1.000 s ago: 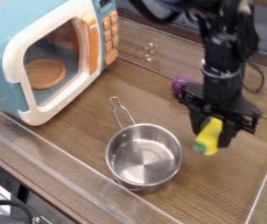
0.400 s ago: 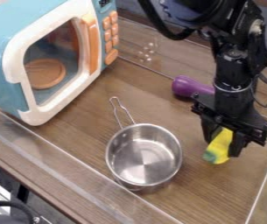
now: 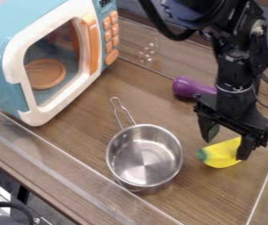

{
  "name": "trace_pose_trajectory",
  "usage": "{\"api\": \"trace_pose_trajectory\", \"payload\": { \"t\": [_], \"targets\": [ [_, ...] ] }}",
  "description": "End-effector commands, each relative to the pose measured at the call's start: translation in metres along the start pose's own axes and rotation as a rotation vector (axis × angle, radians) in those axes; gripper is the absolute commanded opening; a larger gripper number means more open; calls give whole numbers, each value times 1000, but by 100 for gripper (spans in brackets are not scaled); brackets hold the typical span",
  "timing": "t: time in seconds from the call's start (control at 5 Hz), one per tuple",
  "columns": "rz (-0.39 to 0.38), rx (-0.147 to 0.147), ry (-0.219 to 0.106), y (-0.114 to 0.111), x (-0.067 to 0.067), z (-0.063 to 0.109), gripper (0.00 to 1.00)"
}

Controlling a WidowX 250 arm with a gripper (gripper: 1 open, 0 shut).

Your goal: Remove the banana from inside the silver pot and put it on the table

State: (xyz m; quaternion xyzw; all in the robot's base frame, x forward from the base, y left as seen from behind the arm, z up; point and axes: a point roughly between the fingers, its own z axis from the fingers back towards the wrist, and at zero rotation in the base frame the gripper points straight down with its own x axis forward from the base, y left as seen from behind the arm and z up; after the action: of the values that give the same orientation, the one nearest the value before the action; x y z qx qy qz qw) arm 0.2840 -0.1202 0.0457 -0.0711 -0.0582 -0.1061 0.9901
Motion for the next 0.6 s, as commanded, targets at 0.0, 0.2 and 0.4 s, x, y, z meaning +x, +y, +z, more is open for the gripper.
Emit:
{"api": "trace_pose_trajectory", "payload": {
  "t": [0.0,0.2,0.4],
  "targets": [
    [-30,-11,-45,-6,7,9,100],
    [-42,-13,-47,-8,7,6,100],
    [-46,-13,-49,-7,8,1,100]
  ]
}}
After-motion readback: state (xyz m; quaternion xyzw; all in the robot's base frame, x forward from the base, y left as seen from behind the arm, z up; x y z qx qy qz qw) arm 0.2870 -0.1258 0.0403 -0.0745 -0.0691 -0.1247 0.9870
